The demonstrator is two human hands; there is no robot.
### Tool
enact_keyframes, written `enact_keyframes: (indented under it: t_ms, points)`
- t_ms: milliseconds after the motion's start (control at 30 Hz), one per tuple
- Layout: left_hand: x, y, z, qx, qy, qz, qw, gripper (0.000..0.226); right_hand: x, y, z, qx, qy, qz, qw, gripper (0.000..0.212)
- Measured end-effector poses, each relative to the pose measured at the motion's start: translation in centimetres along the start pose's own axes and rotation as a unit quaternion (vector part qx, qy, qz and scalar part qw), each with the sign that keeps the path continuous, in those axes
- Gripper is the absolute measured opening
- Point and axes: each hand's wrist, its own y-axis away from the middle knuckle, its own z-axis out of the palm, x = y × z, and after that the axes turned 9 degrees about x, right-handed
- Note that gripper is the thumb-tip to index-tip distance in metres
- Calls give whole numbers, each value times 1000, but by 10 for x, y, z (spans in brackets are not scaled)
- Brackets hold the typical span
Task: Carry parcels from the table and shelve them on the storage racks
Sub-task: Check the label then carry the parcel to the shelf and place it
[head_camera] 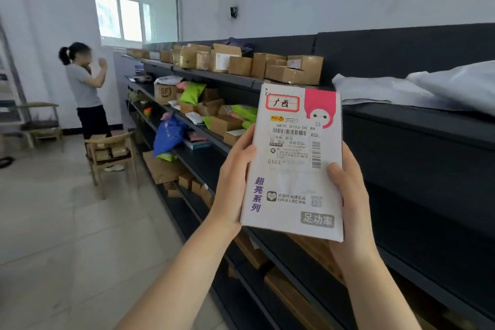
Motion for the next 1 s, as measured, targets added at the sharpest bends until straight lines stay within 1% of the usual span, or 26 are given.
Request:
enact_keyframes:
  t_ms: [100, 233, 400, 500, 633, 700, 900, 1000]
  points:
    - [-18, -30, -7, 7, -17, -16, 1000, 49, 24, -28, -1, 10, 2, 5, 1000, 55]
    - [-47, -73, -22, 3, -15, -47, 999, 55, 63, -61, -1, 50, 1, 20, 999, 55]
    - [-91, -136, -51, -28, 5, -87, 996, 54, 109, -102, 7, 96, 22, 39, 994, 59]
    - [-120, -181, -66, -70, 17, -109, 991, 52, 137, -125, 18, 131, 43, 38, 990, 62]
    - [-150, -233, -79, -172, 45, -144, 973, 51, 168, -144, 37, 221, 60, 10, 973, 63]
    - [-156, -252, -84, -209, 60, -161, 963, 52, 177, -150, 49, 262, 59, 4, 963, 64]
    - [-160, -294, -99, -268, 88, -202, 938, 55, 189, -167, 89, 348, 79, -30, 934, 60]
    - [-159, -302, -108, -282, 108, -223, 927, 52, 191, -166, 108, 366, 85, -28, 926, 62]
